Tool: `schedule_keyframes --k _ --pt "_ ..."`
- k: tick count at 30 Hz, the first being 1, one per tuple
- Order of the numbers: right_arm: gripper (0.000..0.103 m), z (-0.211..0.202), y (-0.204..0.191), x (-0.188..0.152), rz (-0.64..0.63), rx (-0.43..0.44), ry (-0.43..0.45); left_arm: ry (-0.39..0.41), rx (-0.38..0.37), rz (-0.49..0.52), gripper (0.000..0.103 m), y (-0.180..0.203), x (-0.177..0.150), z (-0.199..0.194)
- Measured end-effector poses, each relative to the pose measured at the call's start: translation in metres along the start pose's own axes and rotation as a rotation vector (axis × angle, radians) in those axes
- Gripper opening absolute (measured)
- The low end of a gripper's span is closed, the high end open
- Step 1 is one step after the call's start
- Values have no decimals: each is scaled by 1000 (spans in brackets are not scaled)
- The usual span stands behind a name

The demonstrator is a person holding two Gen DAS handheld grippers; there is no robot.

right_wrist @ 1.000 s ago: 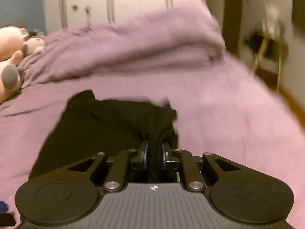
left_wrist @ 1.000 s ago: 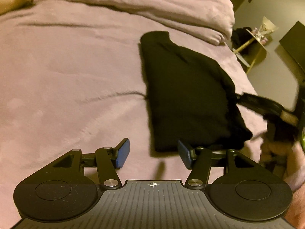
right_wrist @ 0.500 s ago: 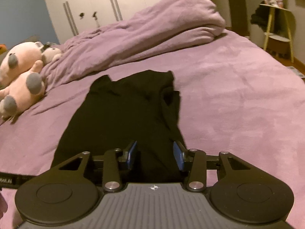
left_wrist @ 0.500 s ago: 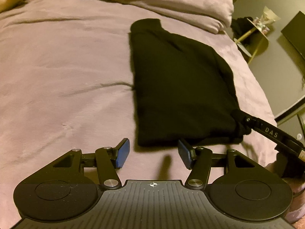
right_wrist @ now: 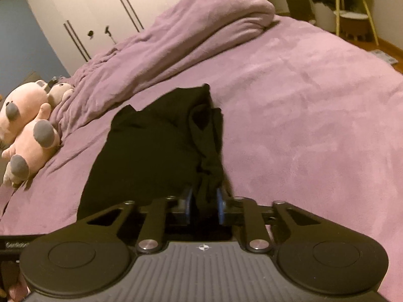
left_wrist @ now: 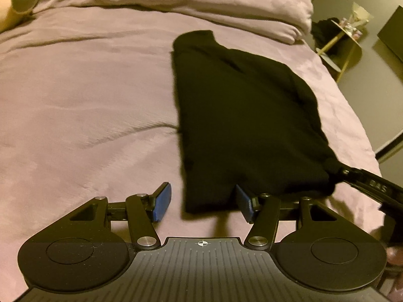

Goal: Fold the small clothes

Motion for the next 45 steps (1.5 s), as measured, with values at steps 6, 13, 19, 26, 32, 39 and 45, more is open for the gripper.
schedule_keyframes --k 6,13,19,26,32,39,45 --pt "13 -16 -7 5 41 74 37 44 -2 -88 61 -24 13 -10" --pt "12 -18 23 2 385 413 2 62 -78 -114 61 -35 14 -27" --pt "14 3 42 -15 368 277 -63 16 -93 31 65 -10 -3 -19" --pt "53 -4 41 -5 298 234 -44 0 -215 -82 67 -19 12 -4" --pt "53 11 45 10 303 267 -43 -8 -300 -183 64 -30 40 19" --pt "45 48 39 28 267 299 -93 -40 -331 -204 38 -33 59 46" --pt "27 56 37 28 376 382 -134 49 -395 -142 27 -29 58 8"
Point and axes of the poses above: each gripper's, at about its wrist camera, not at the fingertips, and z roughly the way its jaws point, y to its right, x to its top, the point moved 6 cm from there along z, roughly the way its jaws point, and after that the axes turned 11 degrees about -y, right-handed, at the moved point
